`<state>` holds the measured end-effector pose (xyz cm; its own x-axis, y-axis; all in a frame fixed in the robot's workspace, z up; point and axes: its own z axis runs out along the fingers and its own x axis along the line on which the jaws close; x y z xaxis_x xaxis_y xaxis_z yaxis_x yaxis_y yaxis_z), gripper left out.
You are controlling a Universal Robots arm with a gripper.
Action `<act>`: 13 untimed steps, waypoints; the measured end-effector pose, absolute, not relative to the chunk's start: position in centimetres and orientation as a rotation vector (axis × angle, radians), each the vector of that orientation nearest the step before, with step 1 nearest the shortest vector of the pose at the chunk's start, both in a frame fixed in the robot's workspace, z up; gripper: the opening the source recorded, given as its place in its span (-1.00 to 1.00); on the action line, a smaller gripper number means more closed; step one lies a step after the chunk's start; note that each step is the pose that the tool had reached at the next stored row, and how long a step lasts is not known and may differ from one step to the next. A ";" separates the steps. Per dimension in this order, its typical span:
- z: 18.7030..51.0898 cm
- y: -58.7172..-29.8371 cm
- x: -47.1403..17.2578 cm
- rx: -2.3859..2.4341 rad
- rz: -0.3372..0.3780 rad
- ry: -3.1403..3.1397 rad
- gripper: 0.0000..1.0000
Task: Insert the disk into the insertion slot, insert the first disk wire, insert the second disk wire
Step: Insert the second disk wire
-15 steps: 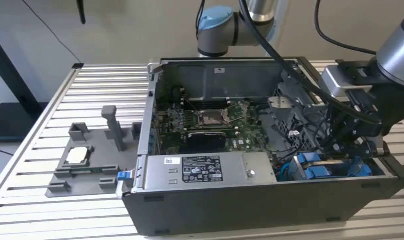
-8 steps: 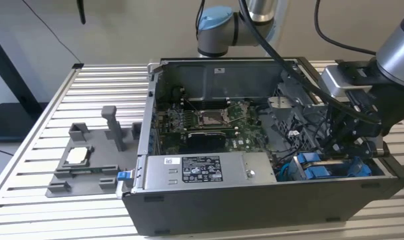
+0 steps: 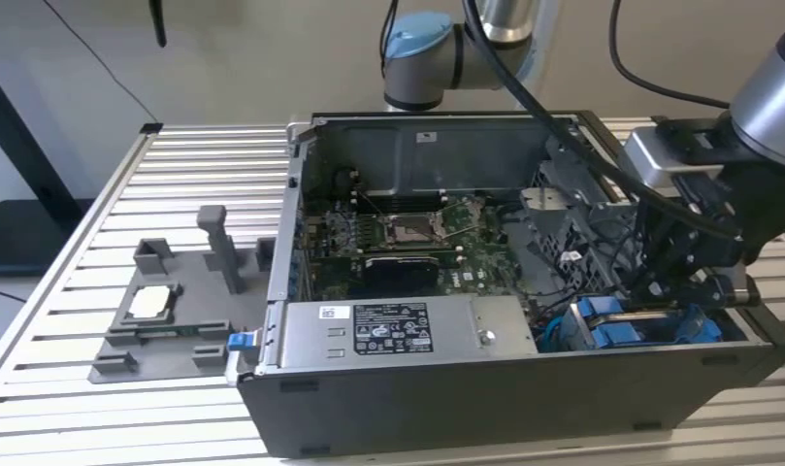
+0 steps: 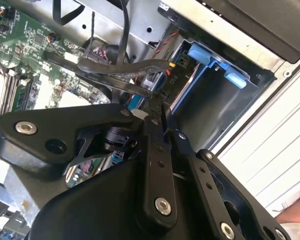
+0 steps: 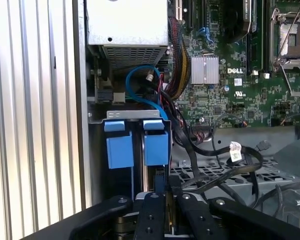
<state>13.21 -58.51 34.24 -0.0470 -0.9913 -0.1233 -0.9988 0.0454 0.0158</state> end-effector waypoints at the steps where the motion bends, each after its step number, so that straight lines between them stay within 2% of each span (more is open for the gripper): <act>1: 34.3 -58.5 13.2 -2.114 0.146 2.214 -0.69; 8: 34.7 -58.3 13.2 -2.117 0.139 2.217 -0.69; 13: 34.7 -57.8 13.2 -2.131 0.108 2.232 -0.69</act>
<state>13.21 -57.84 34.69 -0.0470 -0.9951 -0.0870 -0.9988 0.0460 0.0136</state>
